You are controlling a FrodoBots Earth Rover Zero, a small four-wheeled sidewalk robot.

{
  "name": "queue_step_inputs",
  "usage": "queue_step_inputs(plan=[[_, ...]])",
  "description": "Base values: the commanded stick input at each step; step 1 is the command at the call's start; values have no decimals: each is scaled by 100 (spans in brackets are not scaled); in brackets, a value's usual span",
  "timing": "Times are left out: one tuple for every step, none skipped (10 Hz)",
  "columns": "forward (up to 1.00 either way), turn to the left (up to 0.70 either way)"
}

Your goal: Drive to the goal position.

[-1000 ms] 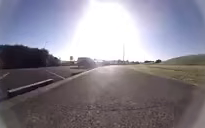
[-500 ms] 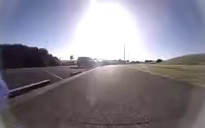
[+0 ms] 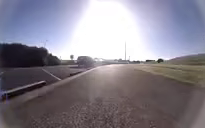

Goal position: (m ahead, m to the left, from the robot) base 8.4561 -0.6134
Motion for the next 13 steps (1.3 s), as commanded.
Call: queue_step_inputs(plan=[[70,0],[70,0],[70,-4],[70,-16],[70,-29],[70,-35],[70,-35],[70,-35],[70,-34],[70,-29],[70,-23],[70,-17],[70,-12]])
